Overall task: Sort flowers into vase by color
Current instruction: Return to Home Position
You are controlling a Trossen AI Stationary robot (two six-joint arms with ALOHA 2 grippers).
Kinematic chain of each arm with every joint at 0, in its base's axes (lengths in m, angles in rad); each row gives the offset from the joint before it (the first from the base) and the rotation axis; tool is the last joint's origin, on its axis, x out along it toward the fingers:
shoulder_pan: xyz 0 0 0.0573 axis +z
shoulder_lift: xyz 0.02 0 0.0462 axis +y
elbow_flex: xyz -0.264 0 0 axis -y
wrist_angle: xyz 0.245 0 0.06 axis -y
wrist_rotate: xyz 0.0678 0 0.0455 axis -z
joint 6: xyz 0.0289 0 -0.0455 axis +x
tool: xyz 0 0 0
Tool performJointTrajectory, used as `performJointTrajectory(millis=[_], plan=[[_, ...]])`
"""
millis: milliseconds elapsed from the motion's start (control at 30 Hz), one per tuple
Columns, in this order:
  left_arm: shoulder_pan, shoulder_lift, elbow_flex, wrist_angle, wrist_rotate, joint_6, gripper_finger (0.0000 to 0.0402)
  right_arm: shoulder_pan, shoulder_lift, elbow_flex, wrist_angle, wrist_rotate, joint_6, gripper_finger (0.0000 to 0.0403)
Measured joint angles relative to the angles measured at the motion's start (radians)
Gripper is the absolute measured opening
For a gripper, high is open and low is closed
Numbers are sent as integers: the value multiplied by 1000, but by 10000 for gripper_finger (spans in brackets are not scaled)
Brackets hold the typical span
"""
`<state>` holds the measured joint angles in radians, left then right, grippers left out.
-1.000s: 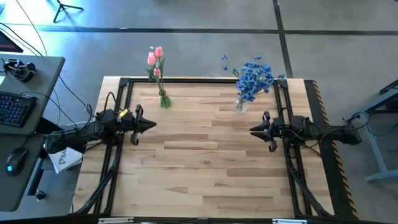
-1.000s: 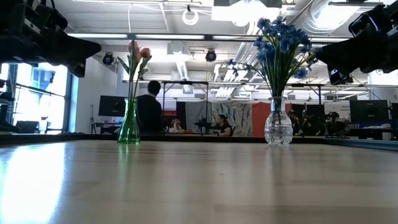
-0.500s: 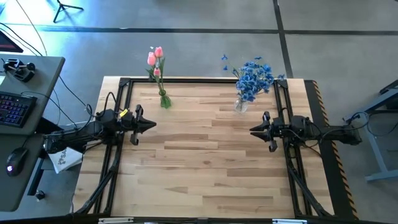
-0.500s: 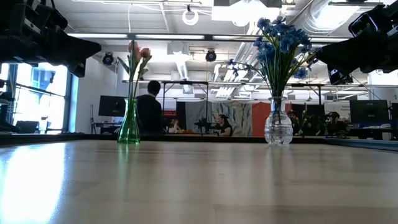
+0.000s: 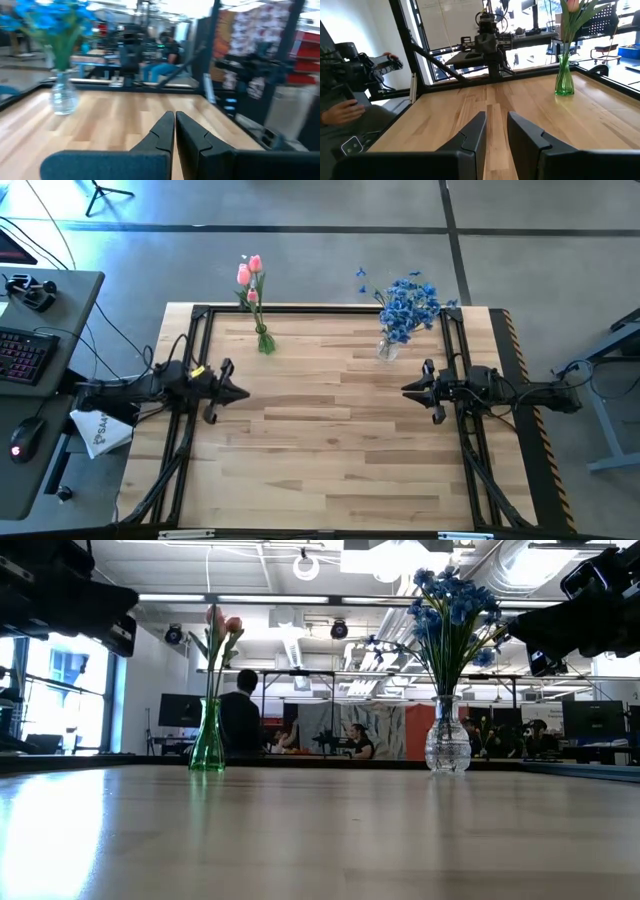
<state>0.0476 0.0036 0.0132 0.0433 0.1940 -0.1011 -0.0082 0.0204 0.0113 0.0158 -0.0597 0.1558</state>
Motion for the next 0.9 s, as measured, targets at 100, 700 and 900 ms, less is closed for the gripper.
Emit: performJointTrajectory(millis=[100, 700, 900], plan=[[-71, 0, 0, 0, 0, 16, 3, 0, 0, 0, 0, 0, 0, 73], [-156, 3, 0, 0, 3, 16, 3, 0, 0, 0, 0, 0, 0, 73], [-155, 3, 0, 0, 3, 16, 3, 0, 0, 0, 0, 0, 0, 73]])
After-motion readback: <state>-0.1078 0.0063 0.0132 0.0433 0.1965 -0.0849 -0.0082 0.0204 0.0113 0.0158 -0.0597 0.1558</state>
